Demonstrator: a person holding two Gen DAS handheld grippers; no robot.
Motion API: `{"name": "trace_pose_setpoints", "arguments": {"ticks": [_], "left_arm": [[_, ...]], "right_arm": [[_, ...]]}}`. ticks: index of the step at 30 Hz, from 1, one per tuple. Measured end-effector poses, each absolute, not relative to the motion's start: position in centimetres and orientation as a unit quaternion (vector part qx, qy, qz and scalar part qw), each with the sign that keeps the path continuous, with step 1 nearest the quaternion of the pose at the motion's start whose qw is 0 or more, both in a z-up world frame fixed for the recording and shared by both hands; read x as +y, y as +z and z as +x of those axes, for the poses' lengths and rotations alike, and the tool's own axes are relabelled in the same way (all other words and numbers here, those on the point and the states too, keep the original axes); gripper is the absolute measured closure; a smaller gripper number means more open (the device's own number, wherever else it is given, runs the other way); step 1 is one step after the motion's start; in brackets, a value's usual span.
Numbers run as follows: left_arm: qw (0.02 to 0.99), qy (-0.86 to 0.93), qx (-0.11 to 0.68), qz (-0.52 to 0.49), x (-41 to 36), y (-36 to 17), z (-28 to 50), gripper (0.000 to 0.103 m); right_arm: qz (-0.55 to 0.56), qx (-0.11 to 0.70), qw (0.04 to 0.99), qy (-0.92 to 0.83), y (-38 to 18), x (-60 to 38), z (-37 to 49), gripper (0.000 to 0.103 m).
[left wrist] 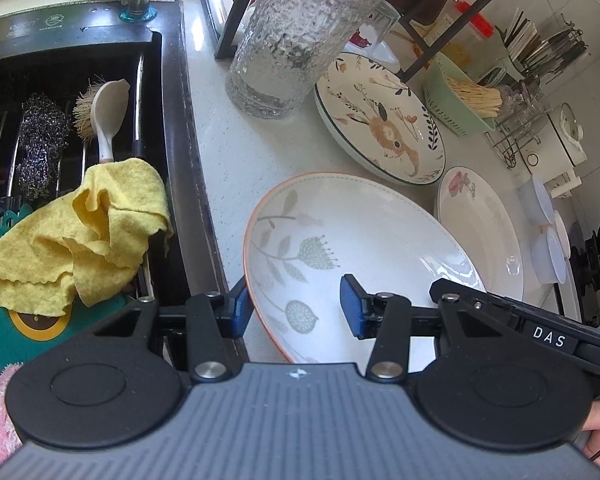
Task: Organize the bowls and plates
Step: 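Lift the leaf-pattern plate with the right gripper over the pink-rose plate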
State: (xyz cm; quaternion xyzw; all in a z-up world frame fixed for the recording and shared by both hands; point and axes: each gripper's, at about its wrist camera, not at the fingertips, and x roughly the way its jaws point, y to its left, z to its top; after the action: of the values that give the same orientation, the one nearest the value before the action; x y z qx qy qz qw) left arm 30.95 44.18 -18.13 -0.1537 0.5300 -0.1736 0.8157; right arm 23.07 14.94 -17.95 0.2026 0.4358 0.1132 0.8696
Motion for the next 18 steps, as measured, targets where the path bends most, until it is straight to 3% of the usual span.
{"name": "trace_pose_setpoints", "arguments": {"ticks": [18], "left_arm": [[0.816,-0.19,0.52,-0.165,39.6,-13.6,30.3,0.052]], "right_arm": [[0.218,0.411,0.879,0.105,-13.9,10.2,22.3,0.077]]}}
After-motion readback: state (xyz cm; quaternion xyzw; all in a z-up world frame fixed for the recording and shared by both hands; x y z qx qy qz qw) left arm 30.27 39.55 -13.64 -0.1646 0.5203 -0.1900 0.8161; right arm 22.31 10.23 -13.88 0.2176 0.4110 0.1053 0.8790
